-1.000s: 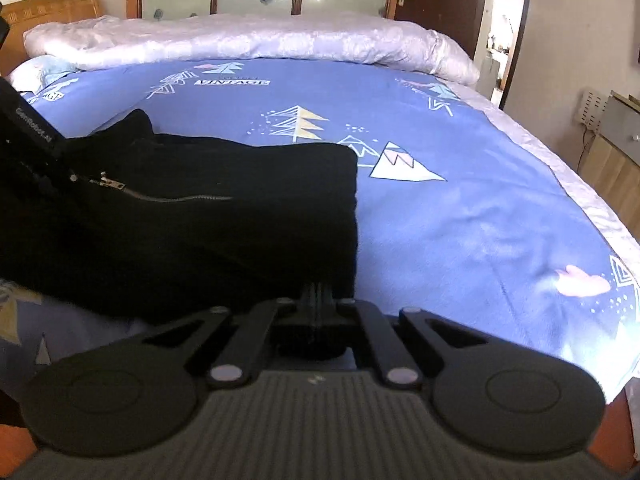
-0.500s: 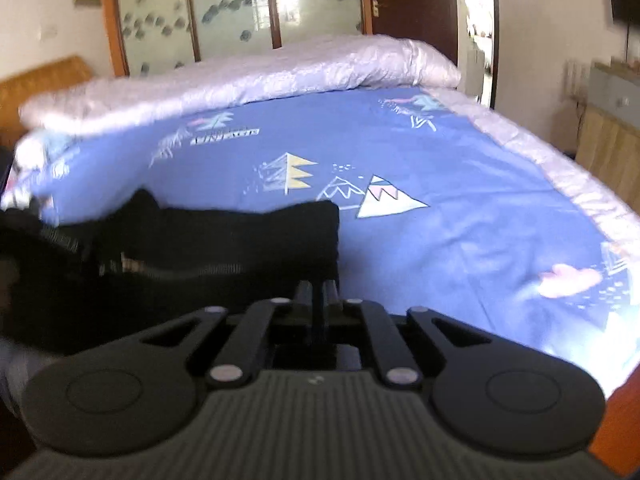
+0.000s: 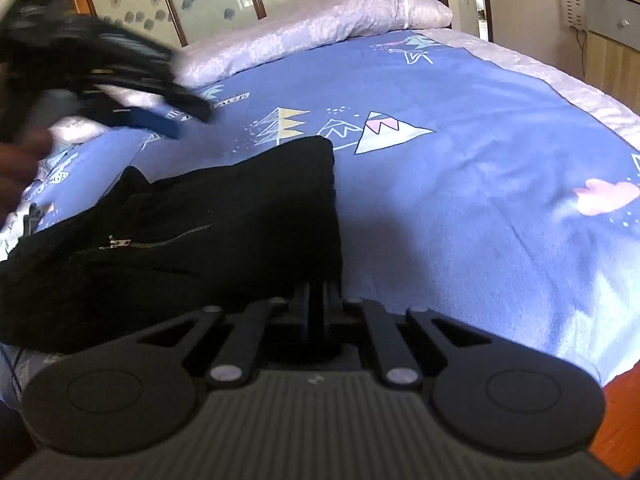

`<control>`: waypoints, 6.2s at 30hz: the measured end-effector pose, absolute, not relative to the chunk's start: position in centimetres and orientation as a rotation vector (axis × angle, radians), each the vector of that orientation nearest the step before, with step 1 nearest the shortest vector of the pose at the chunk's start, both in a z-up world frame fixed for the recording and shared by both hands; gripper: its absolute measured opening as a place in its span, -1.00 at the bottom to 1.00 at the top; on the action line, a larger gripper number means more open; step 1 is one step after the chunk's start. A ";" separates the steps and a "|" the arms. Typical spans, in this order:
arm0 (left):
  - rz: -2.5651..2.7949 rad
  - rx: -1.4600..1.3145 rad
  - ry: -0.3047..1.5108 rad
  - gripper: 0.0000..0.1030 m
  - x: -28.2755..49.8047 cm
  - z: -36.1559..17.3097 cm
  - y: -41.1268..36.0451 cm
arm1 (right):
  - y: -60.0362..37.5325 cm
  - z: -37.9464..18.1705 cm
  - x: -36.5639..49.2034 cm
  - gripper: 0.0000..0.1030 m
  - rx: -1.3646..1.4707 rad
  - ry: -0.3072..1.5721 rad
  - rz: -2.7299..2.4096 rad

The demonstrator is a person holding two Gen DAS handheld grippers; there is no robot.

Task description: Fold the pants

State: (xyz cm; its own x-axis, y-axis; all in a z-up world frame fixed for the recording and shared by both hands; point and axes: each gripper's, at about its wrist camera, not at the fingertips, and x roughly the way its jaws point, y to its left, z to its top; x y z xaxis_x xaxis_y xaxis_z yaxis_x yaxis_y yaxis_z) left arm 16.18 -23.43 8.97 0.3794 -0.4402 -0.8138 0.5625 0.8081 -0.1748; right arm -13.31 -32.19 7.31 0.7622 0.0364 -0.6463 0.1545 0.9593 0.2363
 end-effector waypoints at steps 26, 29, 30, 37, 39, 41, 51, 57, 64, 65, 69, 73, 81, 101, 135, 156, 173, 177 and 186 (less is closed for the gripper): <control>-0.533 0.346 0.900 -0.78 15.0 4.1 -29.6 | -32.4 6.1 -14.5 -0.96 0.334 0.768 -0.059; -0.563 0.242 0.949 -0.73 15.2 5.5 -28.3 | -33.1 7.1 -14.7 -0.86 0.372 0.717 -0.046; -0.574 0.217 0.950 -0.69 15.1 6.0 -27.7 | -33.3 7.5 -14.8 -0.86 0.379 0.690 -0.051; -0.572 -0.012 0.856 -0.53 11.1 11.5 -15.5 | -31.6 9.6 -13.3 -0.85 0.369 0.607 -0.027; -0.517 -0.050 0.851 -0.52 9.6 11.9 -10.4 | -30.2 9.4 -12.7 -0.85 0.369 0.617 0.003; -0.422 -0.078 0.843 -0.51 7.8 12.1 -4.9 | -28.2 9.0 -12.4 -0.84 0.362 0.632 0.051; 0.007 -0.391 0.821 -0.33 -3.2 9.6 17.9 | -20.6 10.3 -11.1 -0.78 0.253 0.616 0.157; 0.075 -0.544 0.832 -0.33 -4.8 6.5 22.5 | -18.5 9.5 -7.9 -0.54 0.259 0.558 0.067; 0.006 -0.658 0.850 -0.16 -4.7 3.9 22.5 | -16.6 7.6 -6.2 -0.41 0.225 0.740 0.139; -0.011 -0.660 0.846 -0.15 -4.8 3.9 22.3 | -16.7 8.3 -6.9 -0.40 0.222 0.715 0.143; -0.052 -0.693 0.850 0.08 -4.4 3.0 22.5 | -17.4 9.6 -9.7 -0.41 0.218 0.665 0.145; -0.071 -0.776 0.908 0.38 -3.6 1.4 23.0 | -20.0 9.1 -10.8 -0.40 0.305 0.698 0.090; -0.085 -0.931 0.931 -0.43 -0.3 -1.3 22.8 | -21.7 7.8 -10.8 -0.34 0.465 0.764 0.036; -0.032 -0.717 0.868 0.33 -1.5 0.0 22.5 | -19.0 7.9 -10.2 -0.33 0.411 0.791 0.120; -0.035 -0.827 0.835 -0.35 -0.7 -2.0 22.8 | -13.6 7.0 -10.0 -0.33 0.252 0.846 0.235; -0.058 -0.865 0.836 -0.29 -1.1 -1.9 23.2 | -13.1 6.9 -9.9 -0.33 0.251 0.849 0.239; -0.113 -0.611 0.751 -0.53 0.6 6.8 18.2 | -12.8 8.5 -9.8 -0.33 0.238 0.773 0.303; -0.169 -0.428 0.728 -0.55 2.4 9.8 13.1 | -13.4 8.6 -10.1 -0.33 0.248 0.748 0.291; -0.539 -0.023 0.716 -0.58 4.7 12.9 -7.4 | -21.7 9.2 -12.2 -0.32 0.344 0.682 0.096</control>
State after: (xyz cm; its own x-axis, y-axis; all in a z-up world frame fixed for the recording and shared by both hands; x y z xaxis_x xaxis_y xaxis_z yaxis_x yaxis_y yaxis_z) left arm 4.67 -7.44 12.92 0.6245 -0.4774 -0.6182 0.4622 0.8639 -0.2002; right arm -12.18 -21.72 9.19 0.7744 0.1982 -0.6009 0.0249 0.9394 0.3420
